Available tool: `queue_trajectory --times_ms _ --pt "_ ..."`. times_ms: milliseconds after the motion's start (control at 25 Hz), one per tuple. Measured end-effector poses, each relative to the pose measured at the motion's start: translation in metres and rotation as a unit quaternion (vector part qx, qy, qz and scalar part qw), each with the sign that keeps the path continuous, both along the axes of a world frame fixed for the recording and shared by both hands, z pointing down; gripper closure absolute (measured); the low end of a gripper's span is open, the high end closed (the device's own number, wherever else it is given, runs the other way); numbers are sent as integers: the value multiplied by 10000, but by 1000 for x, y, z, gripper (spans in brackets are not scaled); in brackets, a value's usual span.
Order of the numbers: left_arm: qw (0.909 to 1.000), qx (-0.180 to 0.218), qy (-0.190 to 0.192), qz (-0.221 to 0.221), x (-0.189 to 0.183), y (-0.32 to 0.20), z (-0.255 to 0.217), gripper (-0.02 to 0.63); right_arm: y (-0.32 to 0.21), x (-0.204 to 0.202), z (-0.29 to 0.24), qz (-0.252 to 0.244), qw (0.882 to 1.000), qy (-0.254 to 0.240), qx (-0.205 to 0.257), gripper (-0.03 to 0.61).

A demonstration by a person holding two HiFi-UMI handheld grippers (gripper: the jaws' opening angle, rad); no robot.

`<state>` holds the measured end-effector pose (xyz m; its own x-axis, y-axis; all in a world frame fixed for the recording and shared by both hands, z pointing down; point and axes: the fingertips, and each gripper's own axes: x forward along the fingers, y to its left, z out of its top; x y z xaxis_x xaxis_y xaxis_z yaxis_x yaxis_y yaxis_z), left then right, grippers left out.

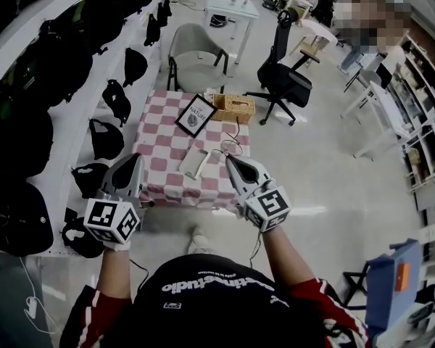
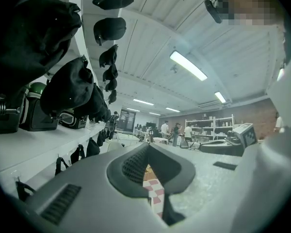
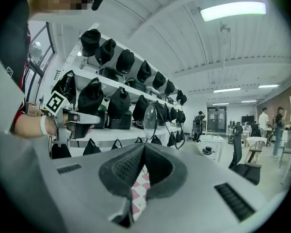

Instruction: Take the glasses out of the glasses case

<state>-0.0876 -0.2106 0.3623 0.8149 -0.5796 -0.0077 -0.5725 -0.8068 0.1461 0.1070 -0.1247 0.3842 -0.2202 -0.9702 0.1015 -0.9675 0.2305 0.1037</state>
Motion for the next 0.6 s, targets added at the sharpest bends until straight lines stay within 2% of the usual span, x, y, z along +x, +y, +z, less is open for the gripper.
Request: queue_trajectory --times_ms 440,600 --pt "9997 61 132 218 -10 36 -15 607 56 -8 -30 286 9992 146 238 577" --pt "9996 104 133 238 -7 45 -20 607 70 2 -40 643 9977 48 186 577"
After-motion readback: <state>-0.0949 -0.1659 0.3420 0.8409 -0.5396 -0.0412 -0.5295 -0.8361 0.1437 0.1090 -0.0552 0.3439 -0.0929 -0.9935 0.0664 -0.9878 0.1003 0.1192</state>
